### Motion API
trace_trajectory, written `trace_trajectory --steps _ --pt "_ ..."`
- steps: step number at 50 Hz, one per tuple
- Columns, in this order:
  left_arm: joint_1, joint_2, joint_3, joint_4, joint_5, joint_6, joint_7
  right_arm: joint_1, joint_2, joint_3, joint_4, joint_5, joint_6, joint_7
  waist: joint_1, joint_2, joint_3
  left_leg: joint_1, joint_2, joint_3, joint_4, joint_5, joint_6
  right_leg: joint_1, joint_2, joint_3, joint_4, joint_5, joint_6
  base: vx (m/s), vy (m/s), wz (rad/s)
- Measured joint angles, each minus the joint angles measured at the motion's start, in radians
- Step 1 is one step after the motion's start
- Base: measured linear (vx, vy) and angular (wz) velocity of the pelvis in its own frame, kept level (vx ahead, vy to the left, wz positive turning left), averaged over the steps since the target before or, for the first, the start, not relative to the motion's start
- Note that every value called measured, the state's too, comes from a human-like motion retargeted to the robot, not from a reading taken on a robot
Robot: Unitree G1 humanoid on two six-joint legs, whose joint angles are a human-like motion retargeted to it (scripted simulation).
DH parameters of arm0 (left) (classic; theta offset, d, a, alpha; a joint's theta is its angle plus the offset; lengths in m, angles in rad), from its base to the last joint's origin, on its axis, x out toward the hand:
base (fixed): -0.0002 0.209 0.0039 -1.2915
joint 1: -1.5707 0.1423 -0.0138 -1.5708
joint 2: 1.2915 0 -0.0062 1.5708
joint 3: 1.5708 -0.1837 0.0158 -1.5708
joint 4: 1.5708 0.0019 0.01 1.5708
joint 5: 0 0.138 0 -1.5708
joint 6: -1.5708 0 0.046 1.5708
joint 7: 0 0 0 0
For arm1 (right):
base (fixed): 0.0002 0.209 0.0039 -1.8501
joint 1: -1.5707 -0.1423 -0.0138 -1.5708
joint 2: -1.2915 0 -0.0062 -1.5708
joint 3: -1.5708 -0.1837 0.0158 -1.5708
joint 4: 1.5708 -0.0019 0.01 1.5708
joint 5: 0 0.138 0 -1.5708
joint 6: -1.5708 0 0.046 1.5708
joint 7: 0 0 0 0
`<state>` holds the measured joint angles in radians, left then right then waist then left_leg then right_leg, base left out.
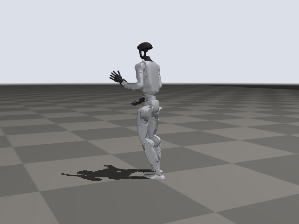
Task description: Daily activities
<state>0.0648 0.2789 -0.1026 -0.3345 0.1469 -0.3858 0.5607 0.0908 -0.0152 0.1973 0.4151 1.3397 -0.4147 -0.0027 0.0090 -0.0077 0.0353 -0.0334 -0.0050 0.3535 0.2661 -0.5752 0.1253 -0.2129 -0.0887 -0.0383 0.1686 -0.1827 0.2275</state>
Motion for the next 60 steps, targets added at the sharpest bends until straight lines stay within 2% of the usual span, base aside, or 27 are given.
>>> trace_trajectory --steps 4,8,14,20,34,60 --pt "-0.109 0.011 -0.132 -0.156 0.1 0.043 0.049 0.026 0.024 0.033 -0.06 0.121 -0.021 -0.003 -0.038 0.014 -0.016 -0.006 -0.002 -0.001 0.021 -0.009 0.0 -0.013 -0.005 0.016 0.033 -0.015 -0.004 0.0 0.0 0.0" --pt "-0.256 0.006 -0.3 -0.197 0.208 0.119 0.08 0.029 0.045 0.08 -0.076 0.219 -0.024 0.006 -0.079 0.034 -0.031 -0.013 -0.004 -0.007 0.052 -0.018 0.002 -0.023 -0.011 0.029 0.07 -0.037 -0.012 0.0 0.0 0.0" --pt "-0.467 -0.061 -0.508 -0.112 0.357 0.239 0.109 0.009 0.084 0.128 -0.027 0.32 -0.017 0.019 -0.139 0.064 -0.032 -0.022 -0.01 -0.019 0.09 -0.029 0.007 -0.038 -0.018 0.046 0.121 -0.071 -0.024 0.0 0.0 0.0" --pt "-0.592 -0.152 -0.617 0.007 0.457 0.325 0.136 -0.03 0.108 0.12 0.044 0.366 -0.014 0.023 -0.188 0.092 -0.015 -0.027 -0.014 -0.023 0.109 -0.034 0.013 -0.05 -0.022 0.061 0.153 -0.09 -0.033 0.0 0.0 0.0" --pt "-0.675 -0.253 -0.689 0.136 0.537 0.401 0.177 -0.117 0.121 0.079 0.12 0.372 -0.014 0.011 -0.241 0.151 0.035 -0.028 -0.017 -0.013 0.109 -0.032 0.018 -0.063 -0.02 0.085 0.166 -0.095 -0.041 0.0 0.0 0.0" --pt "-0.684 -0.242 -0.677 0.117 0.551 0.412 0.184 -0.156 0.13 0.072 0.132 0.365 -0.008 0.008 -0.254 0.177 0.067 -0.023 -0.018 -0.002 0.094 -0.02 0.019 -0.069 -0.016 0.096 0.164 -0.091 -0.048 0.0 0.0 0.0"
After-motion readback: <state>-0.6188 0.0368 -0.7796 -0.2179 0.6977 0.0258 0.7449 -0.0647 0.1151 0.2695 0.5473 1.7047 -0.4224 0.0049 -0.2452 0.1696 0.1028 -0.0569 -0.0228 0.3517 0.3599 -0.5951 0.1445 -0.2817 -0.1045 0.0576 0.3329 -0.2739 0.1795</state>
